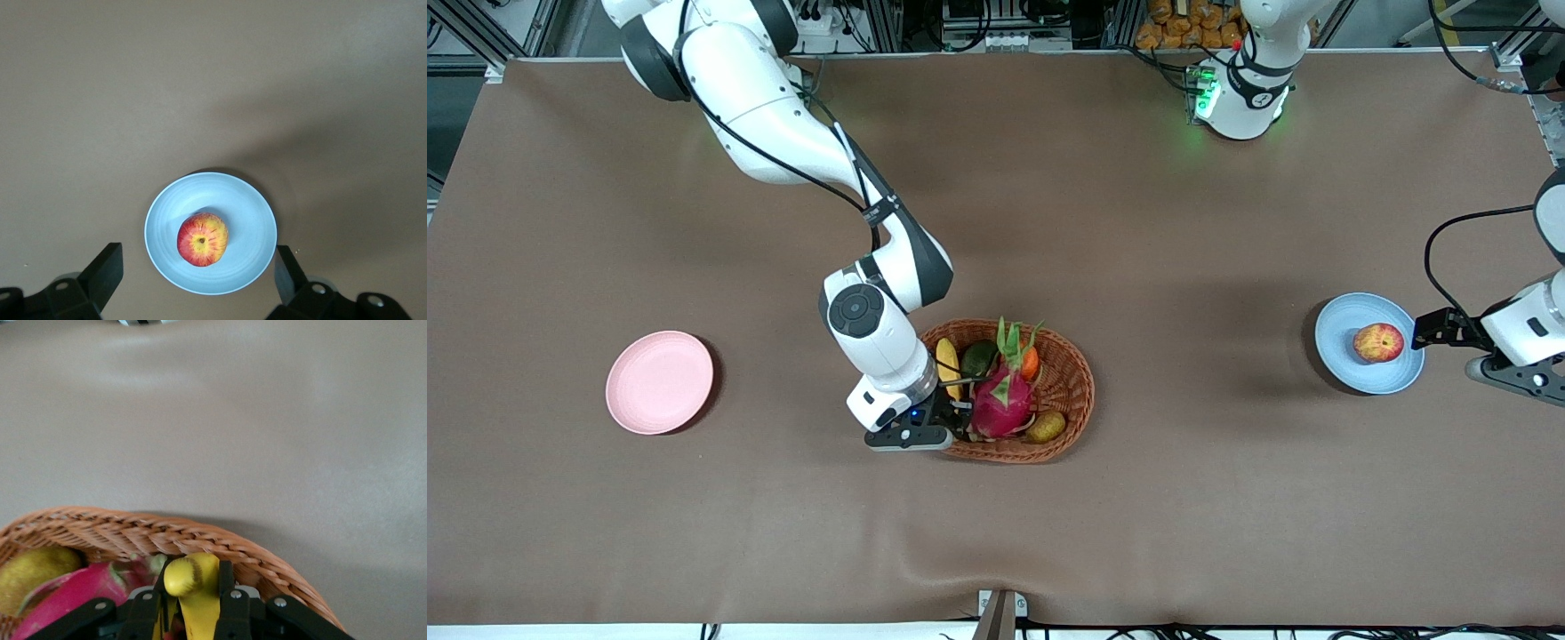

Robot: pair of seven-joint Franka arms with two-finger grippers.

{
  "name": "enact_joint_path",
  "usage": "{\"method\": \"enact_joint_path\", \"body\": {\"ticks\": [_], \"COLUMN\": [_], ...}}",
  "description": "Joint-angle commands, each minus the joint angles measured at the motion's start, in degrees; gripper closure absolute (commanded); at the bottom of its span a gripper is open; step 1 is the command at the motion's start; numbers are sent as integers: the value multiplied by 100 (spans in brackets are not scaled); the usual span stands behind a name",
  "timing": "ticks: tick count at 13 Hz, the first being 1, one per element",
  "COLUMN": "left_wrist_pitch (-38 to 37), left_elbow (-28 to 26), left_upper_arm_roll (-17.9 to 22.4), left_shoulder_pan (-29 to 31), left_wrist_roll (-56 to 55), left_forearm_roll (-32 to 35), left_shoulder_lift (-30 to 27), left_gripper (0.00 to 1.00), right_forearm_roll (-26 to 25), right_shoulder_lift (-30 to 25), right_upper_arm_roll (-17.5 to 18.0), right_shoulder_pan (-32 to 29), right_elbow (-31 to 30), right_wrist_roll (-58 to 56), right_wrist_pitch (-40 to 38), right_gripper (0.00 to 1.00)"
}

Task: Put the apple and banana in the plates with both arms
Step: 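Lift the banana with the right gripper while the left gripper withdraws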

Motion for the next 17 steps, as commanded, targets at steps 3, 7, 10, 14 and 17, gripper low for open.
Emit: {"method": "enact_joint_path", "body": {"ticks": [3,7,10,14,17], "left_wrist_pitch": [-959,-1725,-2261,-2842,-2982], "left_elbow": [510,493,440,-146,-290], "left_upper_arm_roll": [-118,882,1725,2333,2423], "left_shoulder_pan": [-264,-1406,-2162,-2752,-2937], "left_wrist_roll": [-56,-73,-82,-144,-571], "left_forearm_roll": [2,-244,-551,-666,-666], "left_shoulder_lift": [-419,-1324,-1896,-2764,-3215], "left_gripper": [0,0,0,0,0], "right_forearm_roll": [-728,-720,-685,-729,-738], "right_shoulder_lift": [-770,-1367,-2035,-2371,-2450], "right_upper_arm_roll": [-114,-114,-96,-122,-123], "right_shoulder_pan": [-13,-503,-1040,-1752,-2436], "right_elbow": [-23,-232,-1110,-2095,-2702], "right_wrist_roll": [64,-173,-305,-542,-1172], "right_wrist_pitch": [-621,-1331,-1465,-1676,-1721], "right_gripper": [100,100,100,100,100]}}
